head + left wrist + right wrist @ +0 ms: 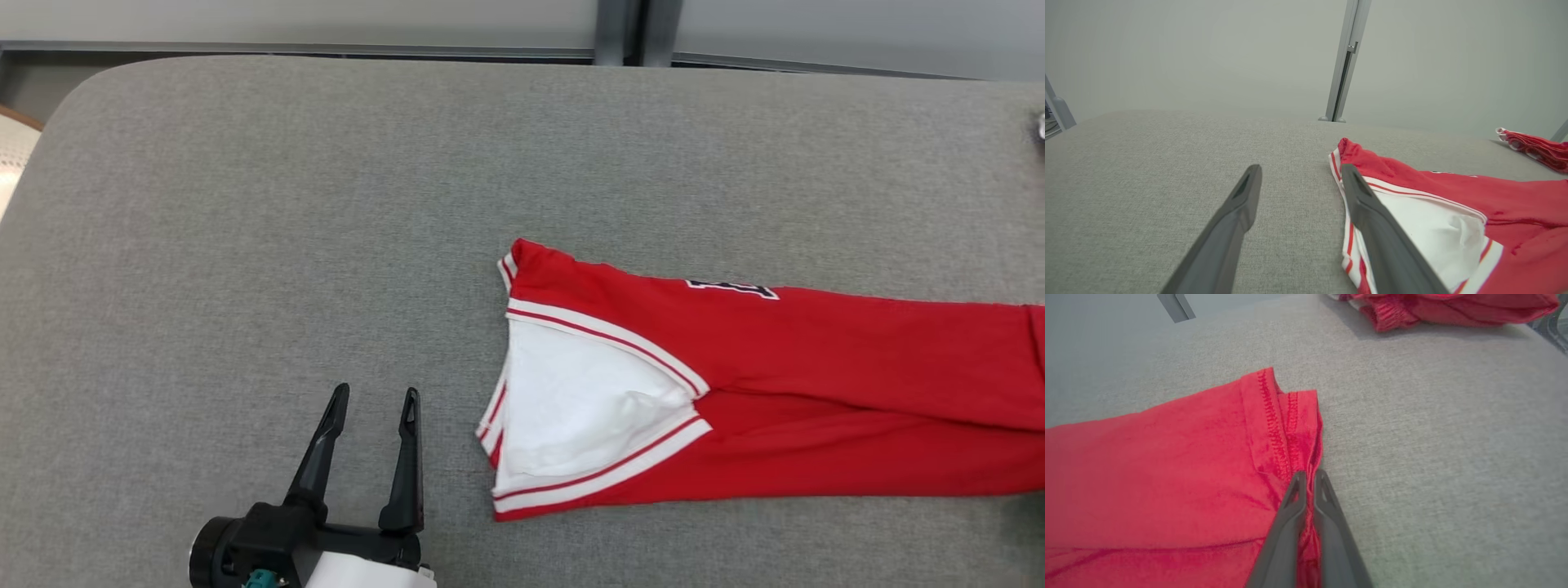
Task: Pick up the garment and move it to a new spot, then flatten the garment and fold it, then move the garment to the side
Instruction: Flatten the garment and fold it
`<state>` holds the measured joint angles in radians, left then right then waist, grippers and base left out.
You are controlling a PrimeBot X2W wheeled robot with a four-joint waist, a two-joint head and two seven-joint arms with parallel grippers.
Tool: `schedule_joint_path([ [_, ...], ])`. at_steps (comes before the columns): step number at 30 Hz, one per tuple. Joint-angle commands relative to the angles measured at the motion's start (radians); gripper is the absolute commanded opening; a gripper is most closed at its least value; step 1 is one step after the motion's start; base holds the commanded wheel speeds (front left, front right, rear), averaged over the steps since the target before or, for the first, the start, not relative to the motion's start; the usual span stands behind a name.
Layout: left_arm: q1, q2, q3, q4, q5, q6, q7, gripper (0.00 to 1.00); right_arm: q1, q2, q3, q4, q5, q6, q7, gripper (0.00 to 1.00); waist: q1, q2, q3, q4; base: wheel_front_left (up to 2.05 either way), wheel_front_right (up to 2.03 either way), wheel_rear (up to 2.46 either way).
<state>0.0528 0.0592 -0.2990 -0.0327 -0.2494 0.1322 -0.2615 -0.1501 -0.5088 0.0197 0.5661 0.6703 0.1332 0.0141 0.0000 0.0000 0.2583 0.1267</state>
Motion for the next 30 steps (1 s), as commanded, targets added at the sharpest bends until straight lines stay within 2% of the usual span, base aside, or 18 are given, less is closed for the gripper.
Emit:
schedule_joint_path([
  [1, -0.001, 0.003, 0.007, -0.001, 0.005, -0.005, -0.005, 1.00, -0.013, -0.022, -0.009, 0.005, -0.011, -0.005, -0.009, 0.00, 0.0000, 0.0000, -0.001, -0.012, 0.00, 0.00, 0.00],
  [7, -0.011, -0.002, 0.023, 0.006, 0.029, -0.025, -0.005, 1.00, -0.070, -0.127, -0.028, -0.002, -0.087, -0.004, -0.027, 0.00, 0.0000, 0.0000, 0.001, -0.062, 0.00, 0.00, 0.00],
  [12, -0.014, -0.003, 0.035, 0.016, 0.043, -0.037, -0.005, 1.00, -0.097, -0.156, -0.030, -0.128, -0.152, -0.004, 0.007, 0.00, 0.0000, 0.0000, -0.010, -0.089, 0.00, 0.00, 0.00],
  [17, -0.010, -0.005, 0.040, 0.024, 0.049, -0.043, -0.005, 1.00, -0.065, -0.094, -0.024, -0.357, -0.201, -0.004, 0.082, 0.00, 0.0000, 0.0000, -0.025, -0.098, 0.00, 0.00, 0.00],
  [23, -0.009, -0.006, 0.033, 0.041, 0.052, -0.053, -0.005, 1.00, -0.027, 0.019, 0.015, -0.612, -0.271, -0.004, 0.192, 0.00, 0.0000, 0.0000, -0.041, -0.081, 0.00, 0.00, 0.00],
  [27, -0.009, -0.006, 0.028, 0.048, 0.047, -0.059, -0.005, 1.00, -0.009, 0.105, 0.094, -0.723, -0.303, -0.004, 0.253, 0.00, 0.0000, 0.0000, -0.054, -0.044, 0.00, 0.00, 0.00],
  [30, -0.003, -0.007, 0.022, 0.054, 0.041, -0.061, -0.005, 1.00, -0.006, 0.141, 0.154, -0.744, -0.305, -0.004, 0.274, 0.00, 0.0000, 0.0000, -0.065, -0.022, 0.00, 0.00, 0.00],
])
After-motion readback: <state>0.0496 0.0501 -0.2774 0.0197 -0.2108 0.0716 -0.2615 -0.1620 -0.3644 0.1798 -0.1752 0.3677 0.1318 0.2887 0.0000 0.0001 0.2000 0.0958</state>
